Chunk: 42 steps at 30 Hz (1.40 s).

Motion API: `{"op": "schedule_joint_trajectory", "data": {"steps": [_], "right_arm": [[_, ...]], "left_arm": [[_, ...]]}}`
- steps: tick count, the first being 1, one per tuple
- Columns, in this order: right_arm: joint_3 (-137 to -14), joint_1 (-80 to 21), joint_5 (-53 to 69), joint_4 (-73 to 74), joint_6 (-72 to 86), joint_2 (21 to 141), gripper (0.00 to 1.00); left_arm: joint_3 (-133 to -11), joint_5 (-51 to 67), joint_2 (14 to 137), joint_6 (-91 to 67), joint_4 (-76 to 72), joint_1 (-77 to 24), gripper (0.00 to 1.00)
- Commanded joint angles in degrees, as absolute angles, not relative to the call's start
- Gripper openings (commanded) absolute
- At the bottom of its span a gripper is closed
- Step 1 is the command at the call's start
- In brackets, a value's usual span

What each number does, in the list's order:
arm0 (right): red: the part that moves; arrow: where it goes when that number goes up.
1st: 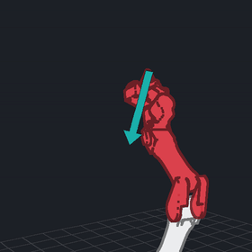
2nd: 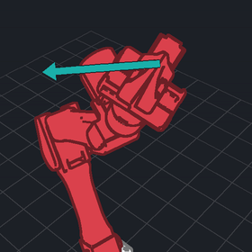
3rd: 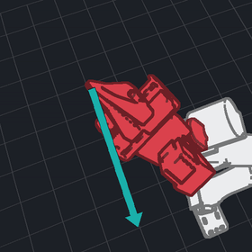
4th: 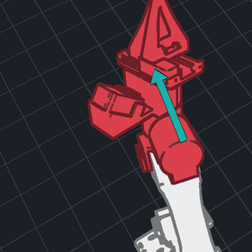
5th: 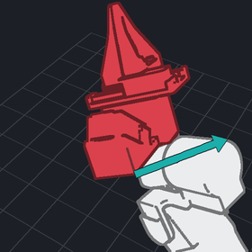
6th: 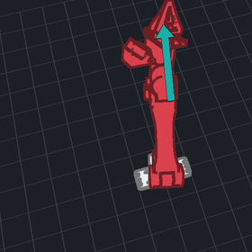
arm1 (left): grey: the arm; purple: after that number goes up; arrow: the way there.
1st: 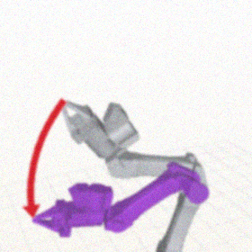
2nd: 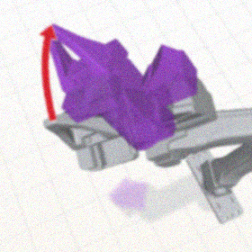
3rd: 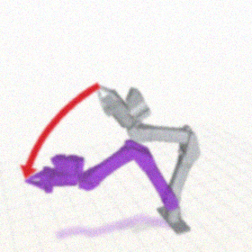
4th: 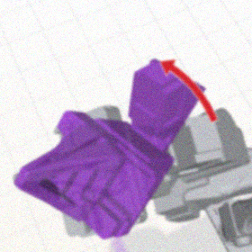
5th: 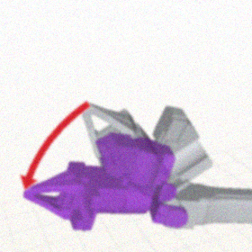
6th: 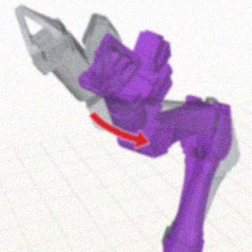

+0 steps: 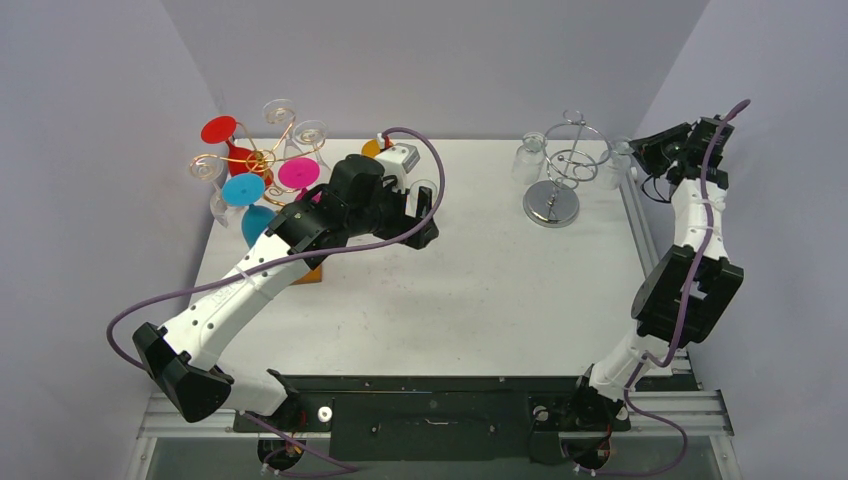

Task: Take the wine glass off the wine glass rack
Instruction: Pick up the wine glass from the wine rack.

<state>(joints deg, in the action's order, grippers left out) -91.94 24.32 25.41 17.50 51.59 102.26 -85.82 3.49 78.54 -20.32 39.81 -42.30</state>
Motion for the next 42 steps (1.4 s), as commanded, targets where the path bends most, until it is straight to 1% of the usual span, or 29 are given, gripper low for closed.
{"op": "schedule_joint_trajectory", "data": {"steps": [1, 10, 16, 23, 30, 42], "right_arm": [[-94.95, 23.61, 24.16, 16.86, 49.60, 104.05, 0.20], [-95.76, 23.04, 24.47, 17.36, 49.12, 105.30, 0.20], [-96.49, 22.76, 22.45, 18.72, 48.02, 104.86, 0.11], [-97.64, 22.15, 20.10, 20.87, 45.79, 104.44, 0.07], [-97.02, 22.15, 20.18, 19.85, 46.53, 103.92, 0.00], [-91.19, 22.83, 24.30, 10.09, 54.35, 101.15, 0.00]], "left_arm": [[-85.67, 3.34, 77.08, -19.51, 37.31, -42.62, 0.84], [-85.35, 3.49, 77.36, -19.58, 37.22, -42.60, 0.84], [-85.25, 3.43, 77.48, -19.60, 37.10, -42.63, 0.84], [-85.12, 3.52, 77.52, -19.60, 36.94, -42.63, 0.84], [-84.86, 3.26, 77.53, -19.60, 36.83, -42.59, 0.84], [-84.57, 2.99, 77.70, -19.51, 36.78, -42.56, 0.84]]}}
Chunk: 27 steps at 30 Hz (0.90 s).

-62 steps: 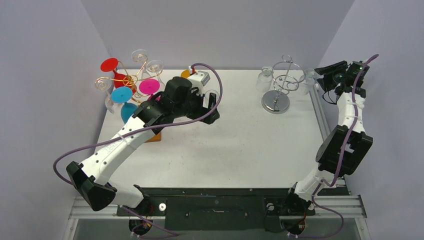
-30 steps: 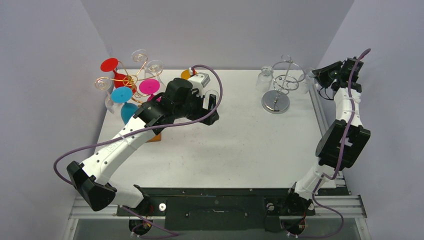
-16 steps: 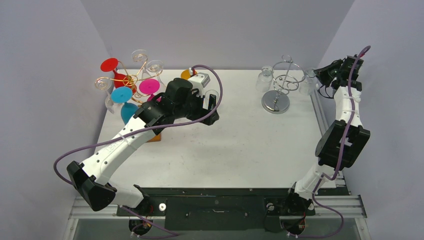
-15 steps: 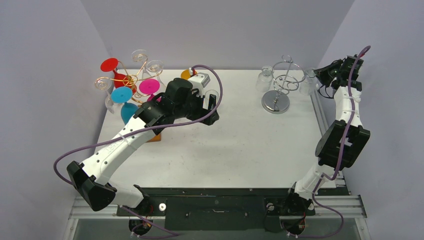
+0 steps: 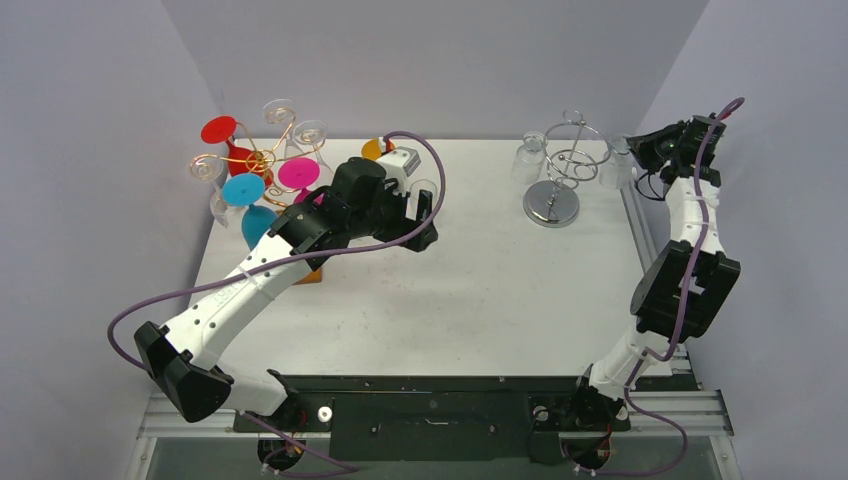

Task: Take the wine glass off the wine glass rack
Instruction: Pick up the wine glass from the wine rack.

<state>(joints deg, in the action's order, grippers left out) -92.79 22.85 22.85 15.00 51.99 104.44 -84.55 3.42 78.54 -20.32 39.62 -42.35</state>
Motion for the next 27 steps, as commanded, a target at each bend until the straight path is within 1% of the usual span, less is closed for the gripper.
{"op": "schedule_joint_trajectory", "data": {"steps": [1, 9, 10, 12, 27], "right_arm": [[-90.76, 22.89, 24.69, 9.79, 54.55, 101.07, 0.00], [-86.90, 24.05, 26.48, 4.89, 57.56, 99.13, 0.00], [-86.26, 24.20, 26.92, 4.42, 58.25, 98.83, 0.00], [-85.20, 24.58, 27.56, 2.73, 59.45, 98.42, 0.00], [-79.11, 26.54, 32.05, -9.85, 67.92, 97.03, 0.00]], "left_arm": [[-84.56, 2.99, 77.74, -19.51, 36.80, -42.59, 0.84], [-84.38, 2.90, 77.94, -19.49, 36.50, -42.54, 0.84], [-84.33, 2.86, 73.14, -19.51, 36.46, -42.54, 0.84], [-84.29, 2.82, 77.51, -19.59, 36.40, -42.46, 0.84], [-84.20, 2.94, 78.91, -19.58, 36.05, -42.54, 0.84]]}}
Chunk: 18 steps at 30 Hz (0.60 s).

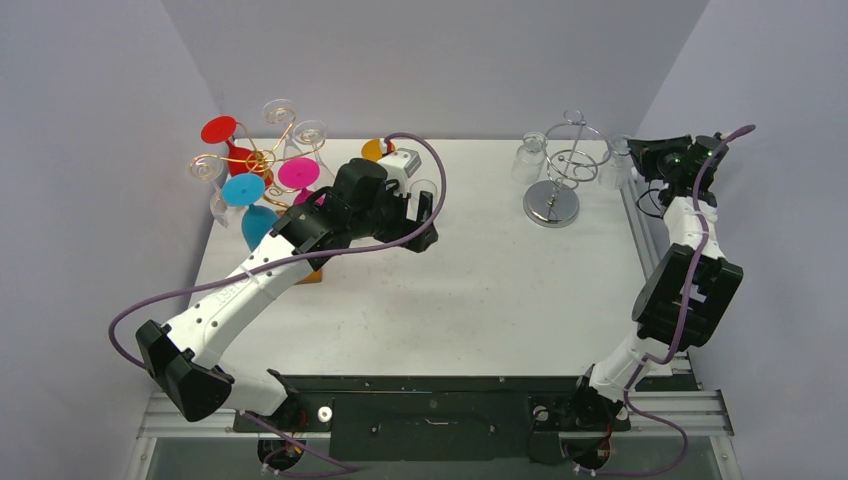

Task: Take the wine glass off the wine glass rack
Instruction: Pick up the wine glass from the wine rack.

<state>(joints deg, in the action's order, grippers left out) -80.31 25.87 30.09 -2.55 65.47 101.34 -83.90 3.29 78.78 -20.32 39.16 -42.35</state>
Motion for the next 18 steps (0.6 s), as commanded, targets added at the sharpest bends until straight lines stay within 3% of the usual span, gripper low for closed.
{"op": "schedule_joint_trajectory", "data": {"steps": [1, 18], "right_arm": [[-78.76, 26.65, 32.15, -11.12, 68.28, 96.94, 0.00], [-75.50, 28.16, 33.62, -17.61, 72.91, 95.91, 0.00]], "left_arm": [[-84.20, 2.98, 78.97, -19.60, 36.04, -42.49, 0.84], [-84.46, 3.32, 79.59, -19.60, 36.03, -42.47, 0.84]]}}
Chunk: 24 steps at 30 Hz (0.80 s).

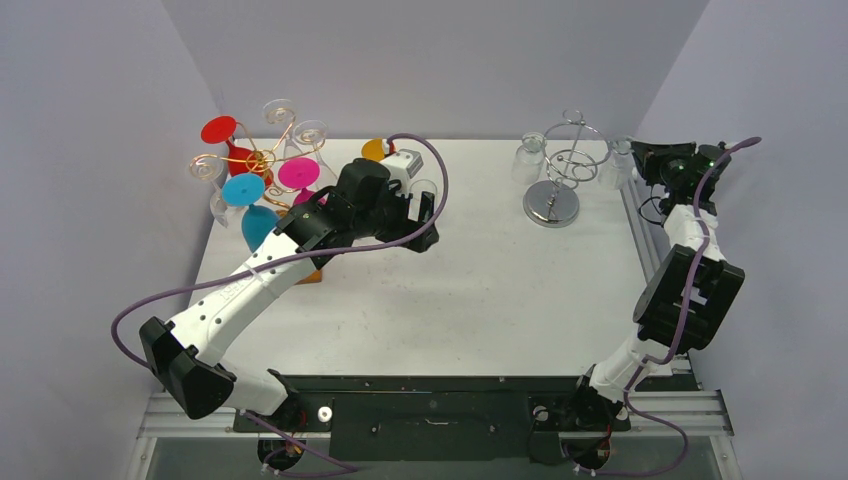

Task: Take the wine glass off the wine glass rack
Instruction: Pick up the wine glass from the wine rack.

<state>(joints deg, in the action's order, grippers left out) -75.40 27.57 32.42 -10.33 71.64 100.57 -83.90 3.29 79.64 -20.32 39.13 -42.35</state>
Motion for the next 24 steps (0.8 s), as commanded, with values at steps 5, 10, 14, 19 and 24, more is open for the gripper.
{"op": "schedule_joint_trajectory", "data": {"steps": [5, 10, 14, 19, 24], "right_arm": [[-74.33, 28.61, 33.81, -19.24, 73.82, 95.35, 0.00], [-73.33, 29.34, 33.85, -21.01, 74.43, 94.67, 0.00], [-72.62, 29.63, 33.85, -22.38, 75.63, 94.32, 0.00], [-72.57, 29.85, 33.83, -22.95, 76.14, 94.12, 0.00], [-72.35, 30.04, 33.46, -22.26, 75.66, 93.64, 0.00]], "left_arm": [[-84.47, 3.34, 79.74, -19.60, 36.08, -42.53, 0.84], [-84.45, 3.42, 79.75, -19.60, 35.97, -42.50, 0.84], [-84.26, 3.35, 79.72, -19.60, 35.98, -42.50, 0.84], [-84.12, 3.33, 79.59, -19.61, 35.95, -42.53, 0.84], [-84.12, 3.18, 79.41, -19.63, 36.03, -42.51, 0.84]]}}
